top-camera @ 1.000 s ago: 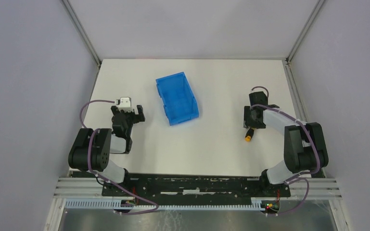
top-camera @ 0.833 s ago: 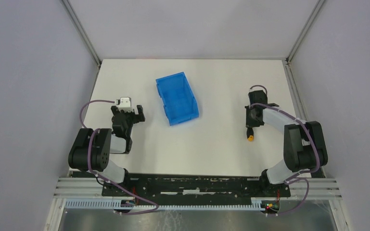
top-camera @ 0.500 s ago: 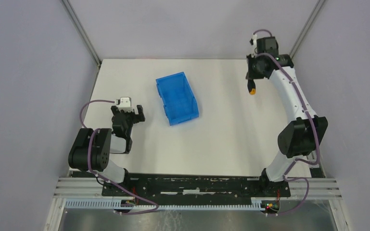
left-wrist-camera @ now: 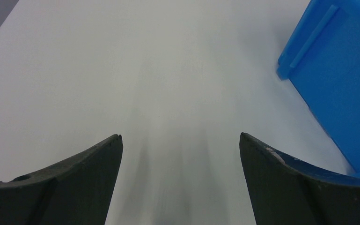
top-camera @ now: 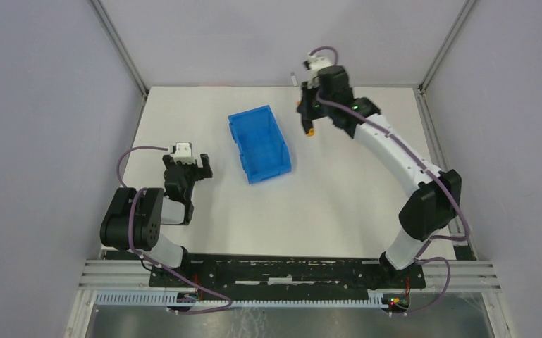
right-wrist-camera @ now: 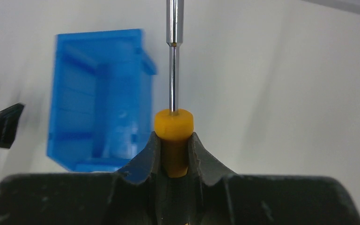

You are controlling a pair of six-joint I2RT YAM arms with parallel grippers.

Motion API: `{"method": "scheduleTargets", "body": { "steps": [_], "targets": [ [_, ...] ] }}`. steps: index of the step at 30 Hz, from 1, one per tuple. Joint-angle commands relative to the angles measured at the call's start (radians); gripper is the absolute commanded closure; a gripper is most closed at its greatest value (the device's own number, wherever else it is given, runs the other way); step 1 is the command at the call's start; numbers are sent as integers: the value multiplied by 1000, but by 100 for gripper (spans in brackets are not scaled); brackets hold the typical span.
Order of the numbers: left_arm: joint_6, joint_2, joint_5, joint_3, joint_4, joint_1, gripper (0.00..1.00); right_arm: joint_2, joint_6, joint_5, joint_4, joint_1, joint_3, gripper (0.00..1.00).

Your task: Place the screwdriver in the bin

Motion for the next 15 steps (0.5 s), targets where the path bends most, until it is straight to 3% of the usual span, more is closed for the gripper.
{"method": "scheduleTargets", "body": {
  "steps": [1, 9, 15],
  "targets": [
    [-21, -15, 7, 4, 26, 5, 0, -3, -94, 36, 542, 206, -114, 100],
    [-21, -15, 6, 4, 26, 5, 0, 374, -201, 137, 405, 303, 136, 100],
    [-21, -16, 6, 4, 25, 5, 0, 434, -215, 195, 417, 317, 34, 100]
  ]
}}
